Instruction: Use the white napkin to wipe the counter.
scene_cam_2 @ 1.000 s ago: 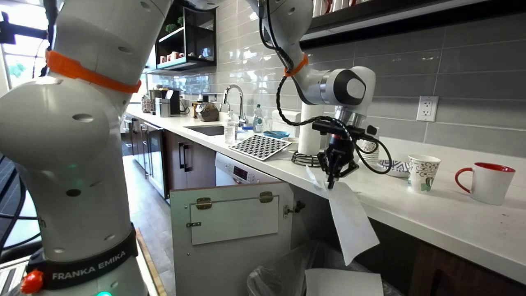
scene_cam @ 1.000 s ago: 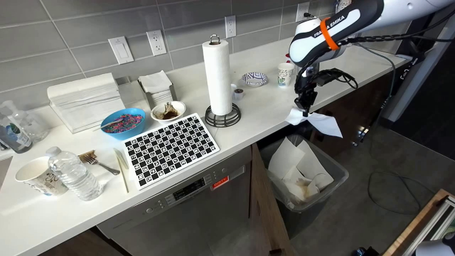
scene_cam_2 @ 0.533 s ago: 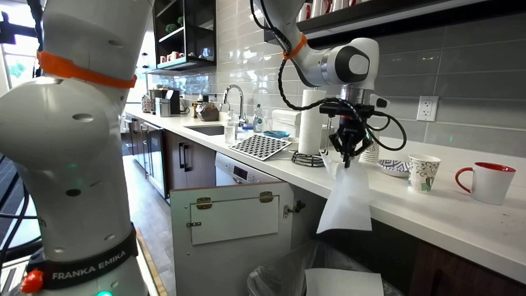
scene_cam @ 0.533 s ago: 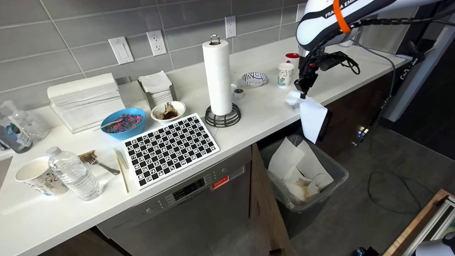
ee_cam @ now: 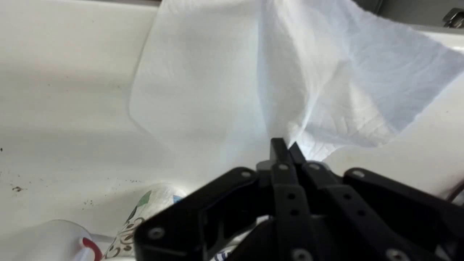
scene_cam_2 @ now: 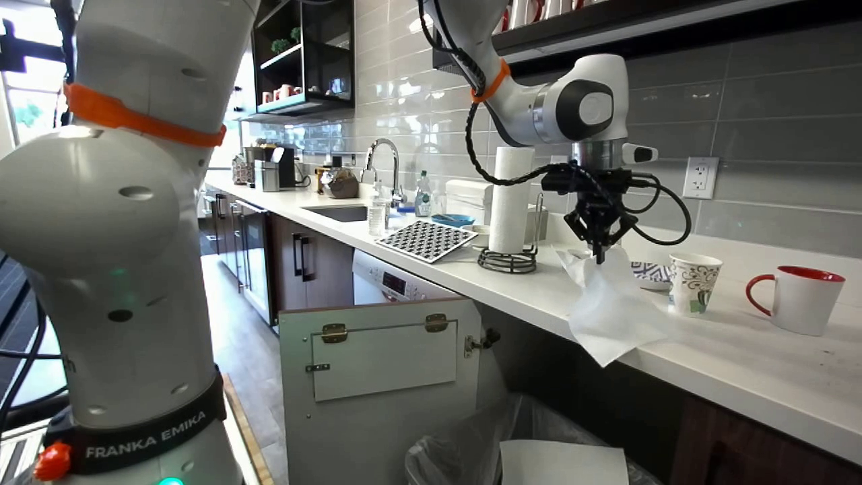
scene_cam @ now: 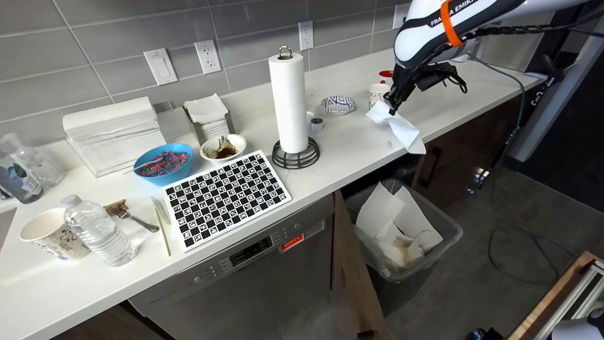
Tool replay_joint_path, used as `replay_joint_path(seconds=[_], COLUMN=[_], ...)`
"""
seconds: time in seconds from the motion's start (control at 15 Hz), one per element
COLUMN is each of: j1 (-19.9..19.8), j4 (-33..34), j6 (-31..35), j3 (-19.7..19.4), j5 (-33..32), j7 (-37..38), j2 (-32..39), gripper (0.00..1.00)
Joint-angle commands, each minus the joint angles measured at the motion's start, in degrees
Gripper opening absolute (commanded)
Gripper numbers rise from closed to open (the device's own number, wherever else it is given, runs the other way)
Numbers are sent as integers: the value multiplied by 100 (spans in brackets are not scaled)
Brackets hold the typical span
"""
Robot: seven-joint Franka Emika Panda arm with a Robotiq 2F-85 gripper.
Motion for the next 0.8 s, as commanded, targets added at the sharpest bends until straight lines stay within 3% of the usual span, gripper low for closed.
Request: replay_joint_path(seconds=[0.0,0.73], j1=[6,24], j4=[241,365], j6=[462,1526], j3=[-11,-84], j5=[10,-35], j7=[164,711], j2=[394,1262], gripper=[0,0])
